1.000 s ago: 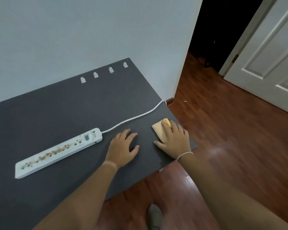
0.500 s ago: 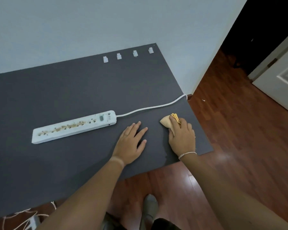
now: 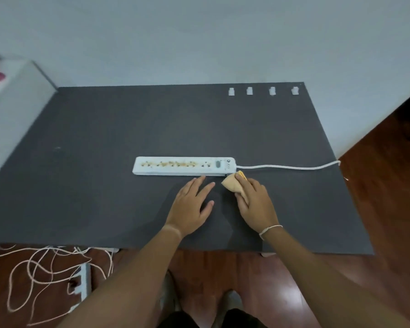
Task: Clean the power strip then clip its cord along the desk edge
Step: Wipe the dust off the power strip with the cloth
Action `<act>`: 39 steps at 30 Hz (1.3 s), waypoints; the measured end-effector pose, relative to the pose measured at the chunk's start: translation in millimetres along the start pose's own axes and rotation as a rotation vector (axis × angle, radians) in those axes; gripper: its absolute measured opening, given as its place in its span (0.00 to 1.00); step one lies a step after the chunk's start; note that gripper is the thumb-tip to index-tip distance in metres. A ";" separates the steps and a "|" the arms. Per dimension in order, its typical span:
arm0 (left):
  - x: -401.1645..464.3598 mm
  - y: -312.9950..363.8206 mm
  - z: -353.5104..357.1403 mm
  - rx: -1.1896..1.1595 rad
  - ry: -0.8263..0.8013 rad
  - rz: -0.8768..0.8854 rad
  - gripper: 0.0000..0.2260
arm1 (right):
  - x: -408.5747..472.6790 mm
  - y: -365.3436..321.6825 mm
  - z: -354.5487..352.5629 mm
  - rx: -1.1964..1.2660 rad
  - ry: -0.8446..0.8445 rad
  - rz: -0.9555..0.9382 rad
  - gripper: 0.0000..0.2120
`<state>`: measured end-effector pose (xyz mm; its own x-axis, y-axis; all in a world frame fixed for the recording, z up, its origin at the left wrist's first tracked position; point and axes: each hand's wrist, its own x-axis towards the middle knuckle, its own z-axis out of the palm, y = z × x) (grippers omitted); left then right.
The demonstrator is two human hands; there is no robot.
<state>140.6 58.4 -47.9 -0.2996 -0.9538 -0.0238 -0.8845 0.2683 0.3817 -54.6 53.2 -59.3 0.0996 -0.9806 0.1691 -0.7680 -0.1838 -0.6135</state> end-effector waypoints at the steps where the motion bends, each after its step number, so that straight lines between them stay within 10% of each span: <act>1: -3.0 -9.4 -6.4 -0.009 0.022 -0.016 0.24 | 4.2 -9.5 5.9 0.009 -0.004 -0.019 0.21; 19: 19.9 -188.8 -68.9 -0.205 0.084 -0.149 0.32 | 90.2 -141.3 99.4 -0.095 -0.113 -0.244 0.17; 33: 32.9 -211.0 -54.2 -0.107 0.138 -0.082 0.28 | 119.4 -166.4 123.5 -0.235 -0.332 -0.392 0.18; 39: 32.0 -209.2 -54.7 -0.081 0.123 -0.104 0.29 | 144.6 -154.6 116.1 -0.291 -0.151 -0.217 0.20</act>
<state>335.6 -35.6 -77.9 -0.1573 -0.9866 0.0437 -0.8752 0.1598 0.4566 152.0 -68.2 -29.5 0.3544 -0.9242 0.1424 -0.8640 -0.3819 -0.3280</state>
